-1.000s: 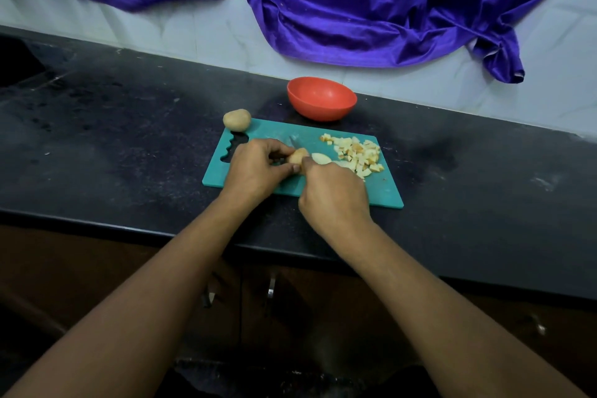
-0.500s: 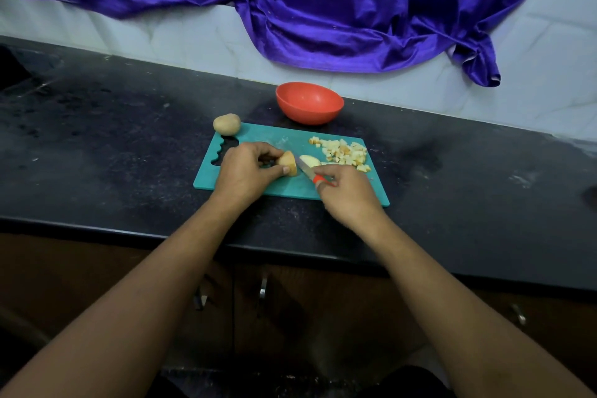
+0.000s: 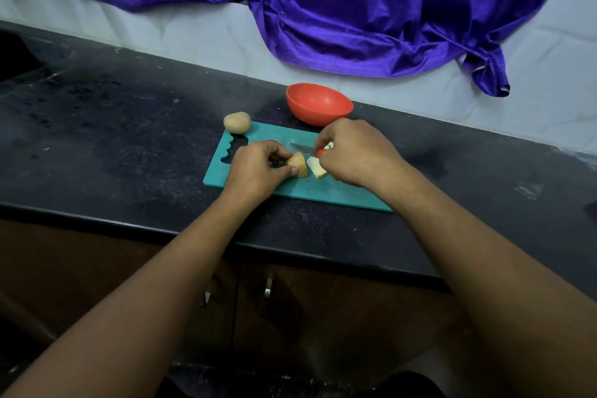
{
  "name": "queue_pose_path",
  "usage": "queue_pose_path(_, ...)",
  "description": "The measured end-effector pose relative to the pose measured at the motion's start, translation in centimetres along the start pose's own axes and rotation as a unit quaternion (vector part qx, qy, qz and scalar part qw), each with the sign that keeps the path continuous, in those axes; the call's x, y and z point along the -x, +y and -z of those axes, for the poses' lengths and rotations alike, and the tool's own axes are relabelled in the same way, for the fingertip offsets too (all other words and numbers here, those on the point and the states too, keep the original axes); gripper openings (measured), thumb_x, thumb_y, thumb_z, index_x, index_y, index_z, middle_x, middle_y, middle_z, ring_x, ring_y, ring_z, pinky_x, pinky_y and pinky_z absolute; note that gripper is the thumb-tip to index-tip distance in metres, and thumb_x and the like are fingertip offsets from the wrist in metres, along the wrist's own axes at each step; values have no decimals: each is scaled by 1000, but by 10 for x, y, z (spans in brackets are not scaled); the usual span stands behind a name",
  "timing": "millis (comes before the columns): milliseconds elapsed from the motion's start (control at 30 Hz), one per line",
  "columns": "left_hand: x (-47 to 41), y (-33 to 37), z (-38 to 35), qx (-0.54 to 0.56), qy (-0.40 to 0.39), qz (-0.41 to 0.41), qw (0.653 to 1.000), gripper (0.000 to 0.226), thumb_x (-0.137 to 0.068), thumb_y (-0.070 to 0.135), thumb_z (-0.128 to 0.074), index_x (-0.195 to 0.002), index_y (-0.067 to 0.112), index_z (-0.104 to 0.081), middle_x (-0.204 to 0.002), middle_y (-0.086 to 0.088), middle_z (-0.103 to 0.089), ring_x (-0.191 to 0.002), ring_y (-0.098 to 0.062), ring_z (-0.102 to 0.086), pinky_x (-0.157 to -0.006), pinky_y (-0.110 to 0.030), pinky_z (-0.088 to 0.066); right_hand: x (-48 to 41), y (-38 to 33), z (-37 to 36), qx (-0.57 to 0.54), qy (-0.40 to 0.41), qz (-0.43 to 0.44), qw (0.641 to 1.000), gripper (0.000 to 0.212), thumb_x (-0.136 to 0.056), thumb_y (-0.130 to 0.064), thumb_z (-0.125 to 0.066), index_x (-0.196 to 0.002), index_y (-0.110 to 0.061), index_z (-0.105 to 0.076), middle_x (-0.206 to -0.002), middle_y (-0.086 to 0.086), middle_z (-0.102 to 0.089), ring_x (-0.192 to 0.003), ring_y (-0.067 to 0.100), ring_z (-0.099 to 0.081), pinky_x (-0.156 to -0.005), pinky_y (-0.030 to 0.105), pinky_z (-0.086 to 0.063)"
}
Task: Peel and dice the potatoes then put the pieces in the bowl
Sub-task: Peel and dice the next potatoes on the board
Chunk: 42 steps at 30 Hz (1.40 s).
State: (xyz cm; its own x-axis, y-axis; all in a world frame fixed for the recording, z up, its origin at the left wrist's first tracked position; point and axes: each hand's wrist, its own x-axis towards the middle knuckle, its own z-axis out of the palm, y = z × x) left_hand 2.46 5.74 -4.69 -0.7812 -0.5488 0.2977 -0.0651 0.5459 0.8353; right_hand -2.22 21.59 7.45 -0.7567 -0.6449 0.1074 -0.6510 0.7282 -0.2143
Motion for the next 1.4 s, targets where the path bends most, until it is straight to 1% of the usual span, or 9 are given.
queue_pose_path(67,0,0,0,-1,0,-2,1000,22,-77,26,-90,-95,27,-78,-94,16,-75,-92,1,-68,-95,-34,-57,1,-3,0,16,-2,3,1000,23,-83,-18,-63,-99,-25,-78,-91,-1,-72,-86,23,-67,-82,42,-59)
queue_pose_path(200,0,1,1,0,2,0,1000,23,-77,26,-90,-96,28,-78,-94,17,-74,-93,0,-68,-96,-35,-57,2,-4,2,1,18,-7,1000,24,-83,-15,-62,-99,-25,-77,-77,-4,-68,-75,20,-67,-77,40,-60)
queue_pose_path(433,2,4,2,-4,-1,-4,1000,22,-78,26,-88,-98,28,-78,-93,18,-74,-93,1,-67,-96,-33,-56,10,-10,-1,18,4,3,1000,23,-85,-26,-66,-105,-22,-78,-103,5,-72,-94,28,-66,-85,45,-58)
queue_pose_path(600,1,3,1,-5,-2,-4,1000,23,-78,27,-88,-99,28,-78,-92,18,-74,-93,1,-67,-96,-33,-56,13,-9,-5,25,8,6,1000,24,-89,-24,-64,-109,-22,-77,-97,3,-70,-83,22,-61,-78,39,-56)
queue_pose_path(733,0,0,0,-3,1,-4,1000,22,-78,27,-89,-98,27,-79,-93,16,-75,-94,-1,-68,-96,-36,-56,15,-12,-11,53,23,21,998,27,-91,-28,-62,-115,-21,-74,-109,6,-70,-94,30,-62,-73,35,-47)
queue_pose_path(900,1,0,0,-7,5,-13,1000,21,-79,24,-88,-97,25,-79,-93,15,-75,-93,-2,-69,-96,-35,-56,14,-16,-25,104,47,39,993,19,-95,-28,-60,-108,-16,-68,-83,3,-49,-84,30,-53,-68,35,-36)
queue_pose_path(1067,0,-1,0,-19,3,-25,1000,22,-79,24,-88,-99,26,-79,-95,16,-75,-94,0,-68,-96,-35,-56,7,-13,-44,88,27,24,995,20,-93,-22,-61,-111,-15,-68,-85,4,-55,-80,27,-52,-66,34,-39)
queue_pose_path(1233,-1,-2,1,-19,4,-28,999,25,-78,25,-89,-101,24,-80,-97,16,-76,-93,3,-68,-94,-28,-56,15,-4,-61,47,44,18,998,29,-96,-21,-57,-123,-20,-68,-99,5,-67,-91,27,-64,-69,37,-49)
queue_pose_path(1400,-2,-2,0,-16,2,-19,1000,26,-78,24,-89,-102,23,-79,-100,15,-76,-95,4,-67,-95,-22,-54,31,5,-78,70,35,50,996,51,-102,-23,-52,-152,-25,-46,-88,0,-52,-90,24,-59,-68,36,-40)
